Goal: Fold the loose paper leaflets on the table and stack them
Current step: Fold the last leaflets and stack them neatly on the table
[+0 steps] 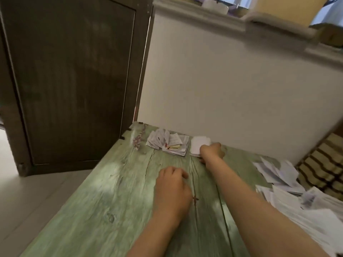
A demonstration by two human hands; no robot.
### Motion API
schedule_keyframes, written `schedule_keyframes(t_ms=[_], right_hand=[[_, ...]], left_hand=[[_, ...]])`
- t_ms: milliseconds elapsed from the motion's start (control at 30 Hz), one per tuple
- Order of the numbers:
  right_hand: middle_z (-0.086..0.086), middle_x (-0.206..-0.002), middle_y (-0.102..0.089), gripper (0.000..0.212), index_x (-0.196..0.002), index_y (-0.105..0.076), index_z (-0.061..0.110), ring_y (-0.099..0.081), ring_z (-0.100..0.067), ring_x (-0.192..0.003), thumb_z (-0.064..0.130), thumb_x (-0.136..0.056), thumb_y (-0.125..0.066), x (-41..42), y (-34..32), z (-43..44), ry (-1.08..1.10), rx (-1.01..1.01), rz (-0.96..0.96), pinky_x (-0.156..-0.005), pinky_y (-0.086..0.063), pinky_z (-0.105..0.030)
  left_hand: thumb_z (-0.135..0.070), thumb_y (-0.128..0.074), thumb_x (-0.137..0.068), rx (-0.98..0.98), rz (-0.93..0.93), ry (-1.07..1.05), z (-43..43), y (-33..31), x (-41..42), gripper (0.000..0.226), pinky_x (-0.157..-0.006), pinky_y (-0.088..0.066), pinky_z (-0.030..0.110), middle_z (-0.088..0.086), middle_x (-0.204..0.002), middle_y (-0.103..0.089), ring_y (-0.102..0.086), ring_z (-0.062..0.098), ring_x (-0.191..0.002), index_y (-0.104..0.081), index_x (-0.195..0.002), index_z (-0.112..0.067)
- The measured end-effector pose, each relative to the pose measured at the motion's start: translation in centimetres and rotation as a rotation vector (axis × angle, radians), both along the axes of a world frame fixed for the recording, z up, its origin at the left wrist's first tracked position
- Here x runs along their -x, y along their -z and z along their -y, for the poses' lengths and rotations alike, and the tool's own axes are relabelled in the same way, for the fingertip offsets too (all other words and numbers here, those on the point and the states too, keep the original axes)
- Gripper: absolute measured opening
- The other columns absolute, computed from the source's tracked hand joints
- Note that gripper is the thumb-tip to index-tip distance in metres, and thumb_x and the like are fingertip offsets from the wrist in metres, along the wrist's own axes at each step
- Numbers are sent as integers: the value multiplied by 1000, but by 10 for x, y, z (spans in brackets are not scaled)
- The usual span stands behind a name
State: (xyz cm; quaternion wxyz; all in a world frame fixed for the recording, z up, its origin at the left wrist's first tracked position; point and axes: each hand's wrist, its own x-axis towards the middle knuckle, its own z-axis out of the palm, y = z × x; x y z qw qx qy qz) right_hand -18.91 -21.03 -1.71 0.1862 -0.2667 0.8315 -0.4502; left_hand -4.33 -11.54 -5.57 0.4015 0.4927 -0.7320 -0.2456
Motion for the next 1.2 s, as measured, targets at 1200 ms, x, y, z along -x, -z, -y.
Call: schedule_keyframes(t_ms=[1200], right_hand=[[2,-111,-61,24,-117,-59,18,-59,-10,-96,23,-94,-56,96,-129,-283,-630,-515,-403,-77,-48,-21]], left_hand=[[-10,-45,-95,-121,-89,295,-138,-69,57,28,-88,-36,21,6,-125,-56,-51,16,-109,-58,-119,-10]])
